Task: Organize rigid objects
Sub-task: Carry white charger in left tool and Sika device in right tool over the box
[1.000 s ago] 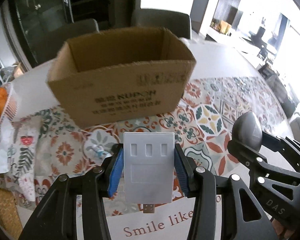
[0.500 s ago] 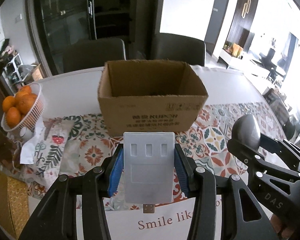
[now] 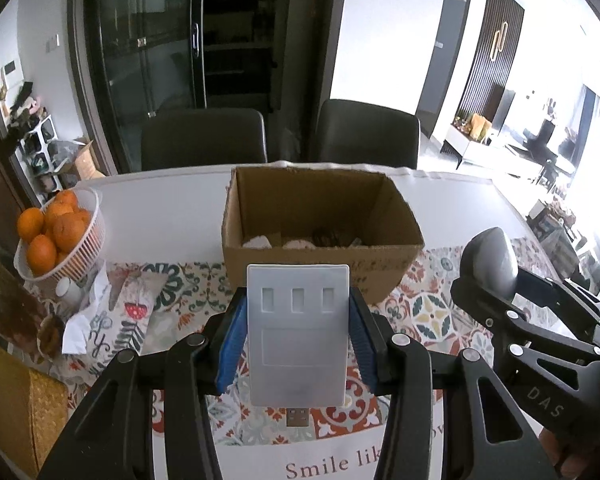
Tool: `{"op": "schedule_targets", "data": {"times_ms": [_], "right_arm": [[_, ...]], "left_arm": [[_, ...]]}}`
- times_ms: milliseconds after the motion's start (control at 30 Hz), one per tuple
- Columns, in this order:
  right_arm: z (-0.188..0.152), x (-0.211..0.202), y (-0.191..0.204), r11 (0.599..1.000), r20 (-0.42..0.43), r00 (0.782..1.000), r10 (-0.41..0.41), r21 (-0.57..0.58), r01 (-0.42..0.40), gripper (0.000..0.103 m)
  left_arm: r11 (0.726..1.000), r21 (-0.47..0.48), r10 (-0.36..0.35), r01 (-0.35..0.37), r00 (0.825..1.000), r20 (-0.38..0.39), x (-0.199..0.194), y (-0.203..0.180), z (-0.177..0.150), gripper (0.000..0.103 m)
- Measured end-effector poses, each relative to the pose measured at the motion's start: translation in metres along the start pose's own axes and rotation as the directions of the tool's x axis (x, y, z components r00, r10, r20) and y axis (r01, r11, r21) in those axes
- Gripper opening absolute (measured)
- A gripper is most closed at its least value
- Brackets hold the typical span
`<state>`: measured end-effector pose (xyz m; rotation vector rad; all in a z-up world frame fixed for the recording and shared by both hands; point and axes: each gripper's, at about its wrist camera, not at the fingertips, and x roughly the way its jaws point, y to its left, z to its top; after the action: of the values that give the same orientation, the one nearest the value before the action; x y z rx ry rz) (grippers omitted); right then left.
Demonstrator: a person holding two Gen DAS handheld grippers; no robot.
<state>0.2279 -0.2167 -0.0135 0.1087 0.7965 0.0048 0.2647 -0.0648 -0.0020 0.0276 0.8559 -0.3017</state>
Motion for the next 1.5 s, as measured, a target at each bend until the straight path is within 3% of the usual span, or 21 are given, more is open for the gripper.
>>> {"op": "schedule_targets", "data": {"times_ms": [433,800,1500], "right_arm": [[0.037,0.014,-0.001,1.000,0.028,1.000,0.005,-0.011,-0.004,0.057],[0.066,0.036,-0.007,1.000,0.026,1.000,-0.001,-0.020,0.001,0.057],[0.107,0.116,-0.016,0.999,-0.135,0.991,0.013,-0.040,-0.019,0.057]], "left_arm": [[1.000,0.023,0.007,-0.008,0.999,0.043,0.012,0.003,0.043,0.047],[0.999,0.033,-0.004,0.003,1.000,0.029,0.034,0.001,0.074,0.047],[1.000,0.011,0.001,0.000,0.996,-0.090,0.112,0.013,0.111,0.047]]}}
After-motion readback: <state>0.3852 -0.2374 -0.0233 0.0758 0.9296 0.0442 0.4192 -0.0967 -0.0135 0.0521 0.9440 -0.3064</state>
